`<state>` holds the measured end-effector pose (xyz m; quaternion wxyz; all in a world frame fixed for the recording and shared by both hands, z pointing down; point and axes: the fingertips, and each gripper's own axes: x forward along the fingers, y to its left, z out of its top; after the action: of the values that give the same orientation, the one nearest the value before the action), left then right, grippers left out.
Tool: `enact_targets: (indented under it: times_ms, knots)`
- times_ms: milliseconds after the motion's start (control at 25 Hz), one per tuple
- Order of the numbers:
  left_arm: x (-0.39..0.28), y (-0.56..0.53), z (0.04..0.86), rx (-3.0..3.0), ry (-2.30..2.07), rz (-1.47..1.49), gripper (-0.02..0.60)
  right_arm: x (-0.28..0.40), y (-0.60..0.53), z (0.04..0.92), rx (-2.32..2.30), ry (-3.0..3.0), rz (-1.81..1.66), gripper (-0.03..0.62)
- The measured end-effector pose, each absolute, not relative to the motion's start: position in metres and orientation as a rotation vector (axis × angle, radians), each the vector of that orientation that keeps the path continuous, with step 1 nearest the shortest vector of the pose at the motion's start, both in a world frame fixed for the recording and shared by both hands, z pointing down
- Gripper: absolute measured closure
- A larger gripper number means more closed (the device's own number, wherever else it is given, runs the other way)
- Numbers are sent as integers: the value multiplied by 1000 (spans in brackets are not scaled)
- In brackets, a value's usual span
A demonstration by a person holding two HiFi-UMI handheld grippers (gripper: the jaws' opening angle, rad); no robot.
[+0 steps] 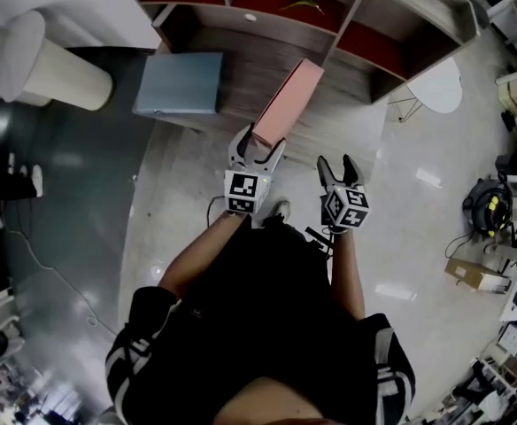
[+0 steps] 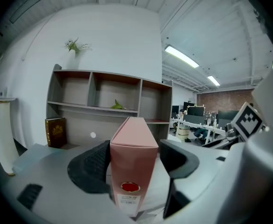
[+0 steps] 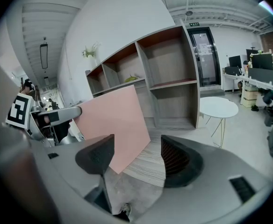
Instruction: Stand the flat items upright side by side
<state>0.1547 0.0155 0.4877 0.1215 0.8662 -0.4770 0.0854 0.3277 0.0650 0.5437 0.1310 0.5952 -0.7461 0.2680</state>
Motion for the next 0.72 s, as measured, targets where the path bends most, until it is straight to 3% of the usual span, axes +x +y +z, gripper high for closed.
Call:
enact_targets:
  times_ms: [720]
  knots:
    - [136, 5, 502, 2448, -1536, 289, 288, 332, 63, 549, 1732, -2160, 801, 267]
